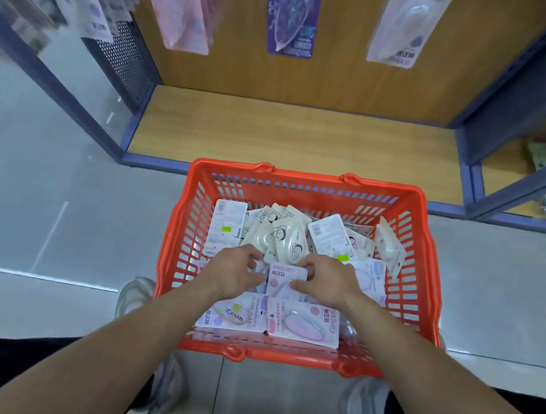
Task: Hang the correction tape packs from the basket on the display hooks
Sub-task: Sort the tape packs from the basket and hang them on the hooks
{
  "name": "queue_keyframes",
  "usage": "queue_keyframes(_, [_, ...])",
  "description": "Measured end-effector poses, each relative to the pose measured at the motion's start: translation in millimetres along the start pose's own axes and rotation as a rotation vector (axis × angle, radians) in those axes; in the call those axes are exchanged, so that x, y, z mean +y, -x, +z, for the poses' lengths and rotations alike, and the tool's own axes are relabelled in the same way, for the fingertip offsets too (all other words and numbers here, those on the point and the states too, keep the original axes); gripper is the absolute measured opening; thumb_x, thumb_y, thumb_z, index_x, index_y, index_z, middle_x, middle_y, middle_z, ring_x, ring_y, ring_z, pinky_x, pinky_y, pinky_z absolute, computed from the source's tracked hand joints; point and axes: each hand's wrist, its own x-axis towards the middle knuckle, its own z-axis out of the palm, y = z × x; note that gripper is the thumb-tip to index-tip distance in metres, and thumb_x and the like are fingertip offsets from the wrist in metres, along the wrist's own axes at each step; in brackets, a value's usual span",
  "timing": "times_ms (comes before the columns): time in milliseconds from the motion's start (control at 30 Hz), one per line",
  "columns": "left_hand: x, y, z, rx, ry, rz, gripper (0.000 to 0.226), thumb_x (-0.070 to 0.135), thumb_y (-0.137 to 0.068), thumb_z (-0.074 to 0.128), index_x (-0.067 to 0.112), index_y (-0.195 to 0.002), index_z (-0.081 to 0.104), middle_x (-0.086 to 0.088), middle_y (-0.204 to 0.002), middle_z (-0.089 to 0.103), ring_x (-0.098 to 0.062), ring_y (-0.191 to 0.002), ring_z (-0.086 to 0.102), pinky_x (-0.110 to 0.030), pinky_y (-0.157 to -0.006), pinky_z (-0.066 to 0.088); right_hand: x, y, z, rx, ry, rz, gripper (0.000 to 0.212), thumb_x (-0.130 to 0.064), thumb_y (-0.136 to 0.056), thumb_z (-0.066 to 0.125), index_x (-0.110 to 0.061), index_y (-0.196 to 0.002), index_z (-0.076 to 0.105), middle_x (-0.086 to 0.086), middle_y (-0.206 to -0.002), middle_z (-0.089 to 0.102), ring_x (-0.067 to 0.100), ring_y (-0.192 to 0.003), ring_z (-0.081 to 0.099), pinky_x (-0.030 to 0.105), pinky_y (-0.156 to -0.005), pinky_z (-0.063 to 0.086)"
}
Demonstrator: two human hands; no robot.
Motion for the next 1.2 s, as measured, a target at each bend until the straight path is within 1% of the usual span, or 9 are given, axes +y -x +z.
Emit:
queue_keyframes(100, [-1.6,-7.7,9.3,-0.064,0.155,-0.027,0.041,0.023,-0.084,0.083,0.019,-0.119,0.061,0.002,-0.101,0.059,-0.019,-0.085,0.059,-0.038,-0.089,0.056,5.0,-7.8,3.3,-0.019,-0.120,0.007,0.027,-0.048,-0.079,0.079,-0.035,-0.100,0.069,-0.014,-0.087,0.074,0.009,-0.091,0.069,0.043,-0.095,0.045])
queue_keyframes(200, [-4.5,-11.0,18.6,-0.086,0.226,-0.043,0.051,0.024,-0.079,0.089,0.019,-0.118,0.057,0.002,-0.103,0.056,-0.018,-0.089,0.057,-0.036,-0.086,0.054,18.5,-12.5,-10.1,0.031,-0.401,-0.009,0.021,-0.038,-0.081,0.076,-0.027,-0.098,0.068,-0.001,-0.092,0.075,0.019,-0.080,0.072,0.048,-0.081,0.057])
queue_keyframes(333, [3.2,-7.9,29.2,-0.010,0.128,0.034,0.050,0.035,-0.076,0.089,0.022,-0.111,0.055,0.005,-0.111,0.056,-0.011,-0.096,0.055,-0.027,-0.083,0.046,28.9,-7.7,-49.0,0.178,-0.717,0.036,0.012,-0.008,-0.097,0.065,-0.009,-0.109,0.068,0.008,-0.094,0.073,0.017,-0.078,0.072,0.027,-0.061,0.056])
queue_keyframes(433, [14.7,-3.7,41.8,-0.099,0.105,0.075,0.042,0.035,-0.074,0.090,0.026,-0.103,0.062,0.007,-0.111,0.059,-0.010,-0.100,0.057,-0.027,-0.088,0.047,38.4,1.4,-66.3,0.223,-0.787,0.057,0.011,-0.006,-0.098,0.063,-0.008,-0.109,0.067,0.004,-0.093,0.074,0.011,-0.073,0.074,0.021,-0.053,0.054])
queue_keyframes(533, [22.5,0.6,56.1,-0.249,0.056,0.061,0.060,0.040,-0.070,0.092,0.031,-0.119,0.058,0.008,-0.117,0.065,-0.014,-0.109,0.063,-0.036,-0.099,0.051,47.6,6.7,-68.6,0.259,-0.816,0.083,0.008,-0.009,-0.098,0.063,-0.015,-0.101,0.068,0.002,-0.093,0.075,0.015,-0.079,0.072,0.026,-0.058,0.054])
queue_keyframes(667, [31.9,4.6,66.2,-0.267,-0.138,0.100,0.083,0.050,-0.071,0.088,0.034,-0.142,0.045,0.006,-0.131,0.062,-0.019,-0.118,0.058,-0.040,-0.100,0.048,53.3,14.9,-66.5,0.338,-0.914,0.101,0.011,-0.007,-0.098,0.060,-0.012,-0.103,0.069,0.007,-0.097,0.074,0.018,-0.079,0.070,0.029,-0.061,0.053])
queue_keyframes(933, [32.2,1.0,41.7,-0.147,-0.018,0.055,0.054,0.042,-0.080,0.084,0.030,-0.127,0.061,0.000,-0.129,0.063,-0.021,-0.115,0.062,-0.034,-0.097,0.050,59.9,23.8,-72.8,0.411,-1.011,0.124,0.020,-0.006,-0.094,0.056,-0.015,-0.103,0.071,0.011,-0.100,0.073,0.023,-0.084,0.069,0.041,-0.078,0.054])
queue_keyframes(1033, [24.2,-1.1,25.7,-0.026,0.082,0.009,0.034,0.038,-0.080,0.085,0.030,-0.106,0.063,0.003,-0.105,0.067,-0.021,-0.097,0.066,-0.032,-0.081,0.051,52.3,22.1,-73.3,0.394,-1.032,0.122,0.018,-0.007,-0.094,0.056,-0.018,-0.103,0.067,0.008,-0.103,0.071,0.028,-0.095,0.069,0.046,-0.087,0.054])
queue_keyframes(1200, [17.1,4.2,3.8,0.070,0.432,-0.062,0.023,0.024,-0.087,0.081,0.020,-0.099,0.061,-0.001,-0.084,0.068,-0.021,-0.072,0.060,-0.028,-0.058,0.042,35.6,17.5,-67.1,0.282,-1.105,0.126,0.013,-0.009,-0.099,0.057,-0.017,-0.107,0.064,0.015,-0.106,0.071,0.032,-0.087,0.070,0.037,-0.066,0.058])
